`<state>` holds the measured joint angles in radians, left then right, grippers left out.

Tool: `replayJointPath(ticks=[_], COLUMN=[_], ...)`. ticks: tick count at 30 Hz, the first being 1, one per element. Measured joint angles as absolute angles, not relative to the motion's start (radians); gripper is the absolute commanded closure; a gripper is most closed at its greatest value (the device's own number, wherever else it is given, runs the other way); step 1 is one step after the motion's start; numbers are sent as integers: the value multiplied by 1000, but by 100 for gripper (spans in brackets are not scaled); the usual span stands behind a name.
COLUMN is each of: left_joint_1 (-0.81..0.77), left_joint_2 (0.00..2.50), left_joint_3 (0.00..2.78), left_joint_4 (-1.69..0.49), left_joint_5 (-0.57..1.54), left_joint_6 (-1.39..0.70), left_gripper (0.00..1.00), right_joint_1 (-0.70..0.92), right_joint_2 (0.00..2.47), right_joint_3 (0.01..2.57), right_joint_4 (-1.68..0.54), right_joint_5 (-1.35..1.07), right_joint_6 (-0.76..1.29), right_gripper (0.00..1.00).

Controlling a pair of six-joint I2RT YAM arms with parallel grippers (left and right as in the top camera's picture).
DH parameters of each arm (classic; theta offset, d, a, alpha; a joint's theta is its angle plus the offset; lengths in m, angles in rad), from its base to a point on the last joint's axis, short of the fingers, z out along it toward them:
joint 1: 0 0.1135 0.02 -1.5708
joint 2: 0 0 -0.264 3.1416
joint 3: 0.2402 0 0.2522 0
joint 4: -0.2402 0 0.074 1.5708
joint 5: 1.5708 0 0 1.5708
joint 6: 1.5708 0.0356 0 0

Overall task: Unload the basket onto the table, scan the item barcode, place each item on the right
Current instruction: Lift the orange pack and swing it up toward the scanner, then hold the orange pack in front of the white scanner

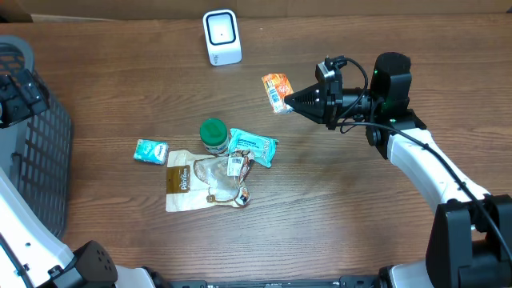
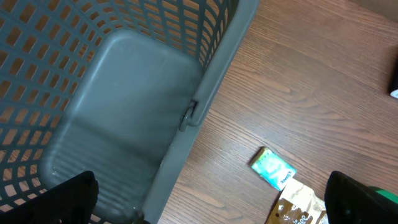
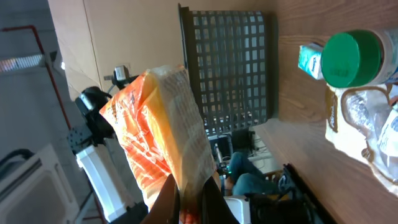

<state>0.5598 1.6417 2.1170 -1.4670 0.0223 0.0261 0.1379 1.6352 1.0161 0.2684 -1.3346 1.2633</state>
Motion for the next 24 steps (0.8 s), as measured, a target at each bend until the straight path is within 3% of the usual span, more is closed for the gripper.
replayJointPath(ticks=[7, 10, 17, 24], left_joint_1=[560, 560, 560, 560], left_joint_2=[1642, 1642, 1642, 1642], left_joint_3=[2117, 2117, 2117, 2117], left_joint_4=[-1467, -1467, -1467, -1467], left_joint_5=[23, 23, 22, 23], left_joint_6=[27, 26, 26, 26], left_gripper=[0, 1, 0, 1], right_joint_1=[138, 140, 158, 220], right_joint_2=[1635, 1635, 1635, 1657], right_joint_3=[1021, 1023, 1036, 1391], right_joint_4=[11, -205, -444, -876], right_joint_5=[-1294, -1214, -999, -635], right_joint_6=[1077, 933, 723, 538], right_gripper=[96, 96, 96, 96])
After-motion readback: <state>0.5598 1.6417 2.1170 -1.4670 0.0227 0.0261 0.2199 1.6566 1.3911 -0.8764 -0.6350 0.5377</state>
